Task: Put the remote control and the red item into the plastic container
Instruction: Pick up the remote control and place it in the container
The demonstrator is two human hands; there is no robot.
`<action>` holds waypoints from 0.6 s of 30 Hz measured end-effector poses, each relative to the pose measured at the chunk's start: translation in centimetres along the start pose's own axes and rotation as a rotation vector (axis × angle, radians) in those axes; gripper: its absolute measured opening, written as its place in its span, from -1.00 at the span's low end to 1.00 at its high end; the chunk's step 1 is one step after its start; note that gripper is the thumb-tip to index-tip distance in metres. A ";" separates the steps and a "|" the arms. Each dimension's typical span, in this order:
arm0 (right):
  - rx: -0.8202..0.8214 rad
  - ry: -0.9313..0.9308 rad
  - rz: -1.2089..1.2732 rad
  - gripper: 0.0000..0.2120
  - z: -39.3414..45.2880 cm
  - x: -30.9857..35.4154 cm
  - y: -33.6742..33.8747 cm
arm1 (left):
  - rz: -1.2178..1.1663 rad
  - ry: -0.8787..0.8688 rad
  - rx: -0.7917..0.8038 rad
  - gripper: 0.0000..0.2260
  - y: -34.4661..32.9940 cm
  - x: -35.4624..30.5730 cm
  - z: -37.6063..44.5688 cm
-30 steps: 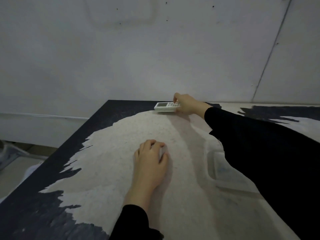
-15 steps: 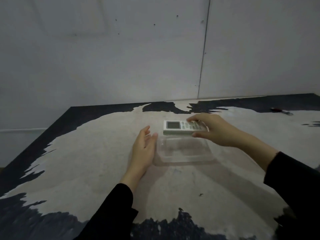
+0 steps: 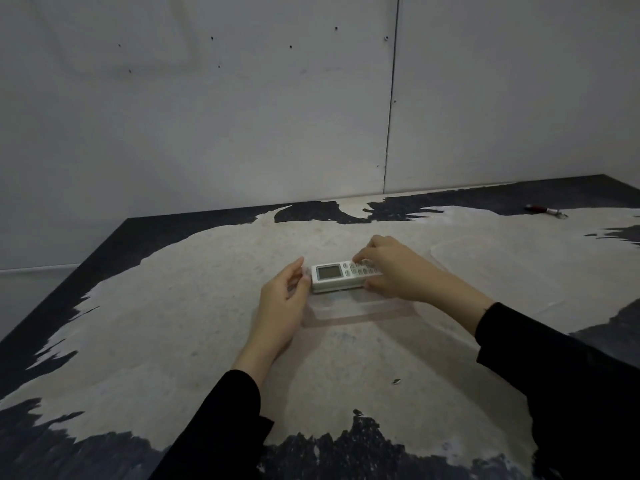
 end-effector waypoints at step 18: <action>-0.433 -0.531 0.001 -0.66 -15.6 -22.3 9.1 | 0.641 -0.511 0.146 -0.60 -19.0 -7.7 -8.6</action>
Point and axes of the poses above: each hand's wrist, its own z-axis towards the middle knuckle, its own y-axis out of the back of the hand, x = y × z, the point moved 6 cm from there along z, towards the middle knuckle, and after that the axes turned 15 degrees about y, right-handed, at the moved point
